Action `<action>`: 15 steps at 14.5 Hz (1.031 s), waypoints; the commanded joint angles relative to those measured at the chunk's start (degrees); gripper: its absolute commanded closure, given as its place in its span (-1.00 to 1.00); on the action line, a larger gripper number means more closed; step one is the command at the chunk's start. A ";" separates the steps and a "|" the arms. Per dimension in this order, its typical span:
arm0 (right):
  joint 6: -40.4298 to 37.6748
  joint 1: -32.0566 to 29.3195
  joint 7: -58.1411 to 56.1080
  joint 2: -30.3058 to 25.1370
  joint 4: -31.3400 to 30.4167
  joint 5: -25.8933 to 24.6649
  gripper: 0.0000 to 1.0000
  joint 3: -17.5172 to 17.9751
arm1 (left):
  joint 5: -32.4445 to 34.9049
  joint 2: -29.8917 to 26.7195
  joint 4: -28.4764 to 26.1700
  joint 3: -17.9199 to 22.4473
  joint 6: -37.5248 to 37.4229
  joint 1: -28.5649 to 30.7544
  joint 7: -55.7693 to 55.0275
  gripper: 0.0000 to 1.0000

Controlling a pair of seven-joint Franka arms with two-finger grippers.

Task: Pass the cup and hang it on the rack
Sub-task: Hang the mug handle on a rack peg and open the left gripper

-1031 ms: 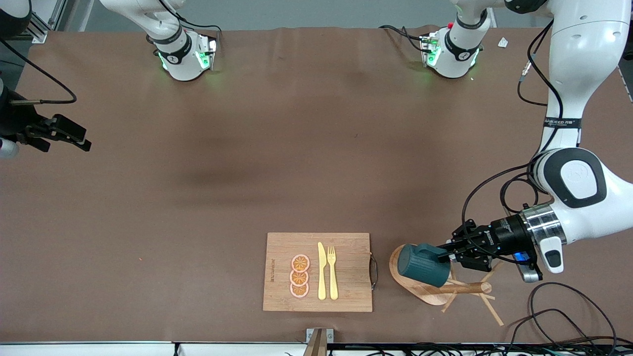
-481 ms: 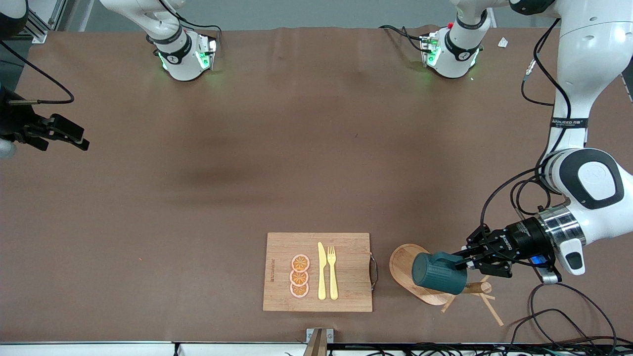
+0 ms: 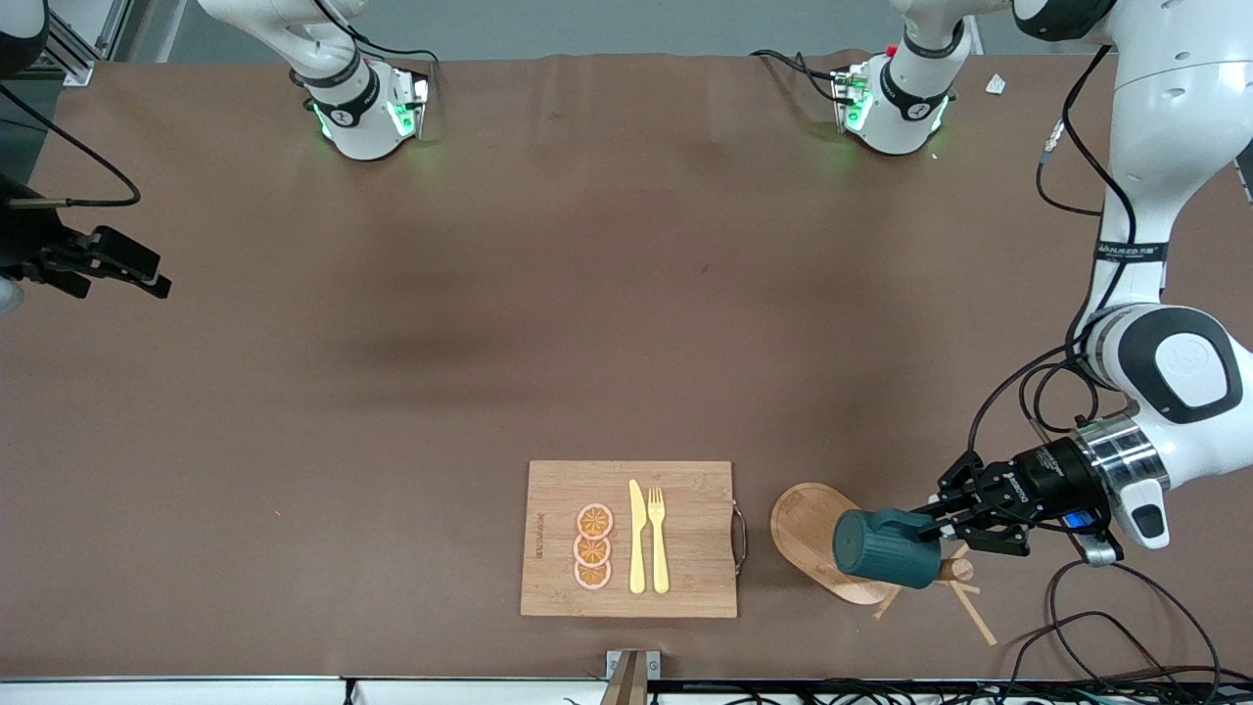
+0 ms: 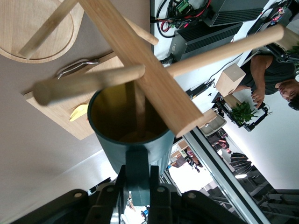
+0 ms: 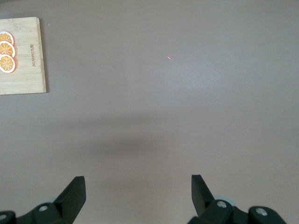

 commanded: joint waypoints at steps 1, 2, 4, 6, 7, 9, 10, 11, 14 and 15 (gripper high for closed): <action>-0.69 -0.66 -0.68 0.16 0.69 0.72 -1.00 0.35 | -2.92 0.44 -0.10 -0.28 0.41 0.61 2.60 0.99; -0.78 -0.66 -0.68 0.16 0.69 0.72 -1.00 0.35 | -3.01 0.70 -0.18 -0.28 0.41 0.61 3.30 0.98; -0.87 -0.66 -0.59 0.16 0.69 0.72 -1.00 0.35 | -3.01 1.05 -0.18 -0.28 0.41 0.61 3.40 0.90; -0.96 -0.74 -0.76 0.16 0.60 0.81 -1.00 0.26 | -3.01 1.05 -0.18 -0.28 0.41 0.61 3.05 0.52; -0.96 -1.09 -0.76 0.16 0.60 0.72 -1.00 0.26 | -3.01 0.97 -0.18 -0.28 0.49 0.61 2.87 -0.01; -0.87 -1.19 -0.76 0.16 0.60 0.81 -1.00 0.35 | -2.93 0.27 -0.10 -0.36 0.41 0.61 2.09 -1.00; -0.96 -1.18 -0.76 0.16 0.60 0.81 -1.00 0.35 | -2.75 -0.26 -0.01 -0.54 0.32 0.70 1.99 -1.00; -0.96 -1.27 -0.76 0.16 0.60 0.81 -1.00 0.35 | -2.32 -1.57 -0.01 -0.45 0.06 0.87 2.08 -1.00; -0.96 -1.27 -0.76 0.16 0.60 0.81 -1.00 0.35 | 3.98 -6.31 -0.09 -0.62 -0.30 0.00 -1.33 -1.00; -0.96 -1.27 -0.76 0.16 0.60 0.81 -1.00 0.35 | 10.02 -8.33 -0.10 -1.32 -0.47 -0.44 -3.52 -1.00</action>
